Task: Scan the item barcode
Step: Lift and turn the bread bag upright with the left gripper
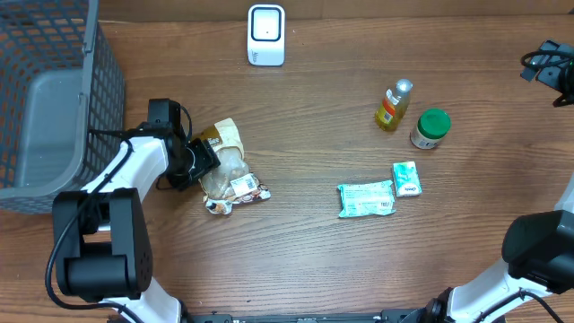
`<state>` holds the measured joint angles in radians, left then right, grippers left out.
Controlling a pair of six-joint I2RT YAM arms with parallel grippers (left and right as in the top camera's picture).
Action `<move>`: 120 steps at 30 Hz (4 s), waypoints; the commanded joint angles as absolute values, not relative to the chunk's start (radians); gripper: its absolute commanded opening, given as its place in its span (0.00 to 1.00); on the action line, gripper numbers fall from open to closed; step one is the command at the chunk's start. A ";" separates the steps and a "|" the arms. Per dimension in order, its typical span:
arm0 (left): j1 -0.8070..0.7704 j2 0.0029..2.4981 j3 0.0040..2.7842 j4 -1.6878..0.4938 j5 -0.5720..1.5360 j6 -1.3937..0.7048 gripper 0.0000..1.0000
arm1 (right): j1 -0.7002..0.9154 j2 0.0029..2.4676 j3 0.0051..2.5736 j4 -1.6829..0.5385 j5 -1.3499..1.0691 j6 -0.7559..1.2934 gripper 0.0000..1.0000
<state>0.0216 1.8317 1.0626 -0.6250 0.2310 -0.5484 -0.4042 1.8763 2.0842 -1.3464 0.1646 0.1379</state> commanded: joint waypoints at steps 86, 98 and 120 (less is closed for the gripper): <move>-0.178 1.720 1.116 -0.867 0.155 -0.479 0.09 | -0.405 1.870 2.093 -1.341 0.172 0.142 1.00; -0.176 1.483 1.147 -0.894 0.558 -0.450 0.04 | -0.405 1.870 2.093 -1.341 0.172 0.142 1.00; -0.176 1.483 1.241 -0.905 0.674 -0.388 0.04 | -0.405 1.870 2.093 -1.341 0.172 0.142 1.00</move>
<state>-0.1818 1.4906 1.1458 -0.8810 0.6514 -0.4110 -0.4042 1.8763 2.0842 -1.3460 0.1646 0.1383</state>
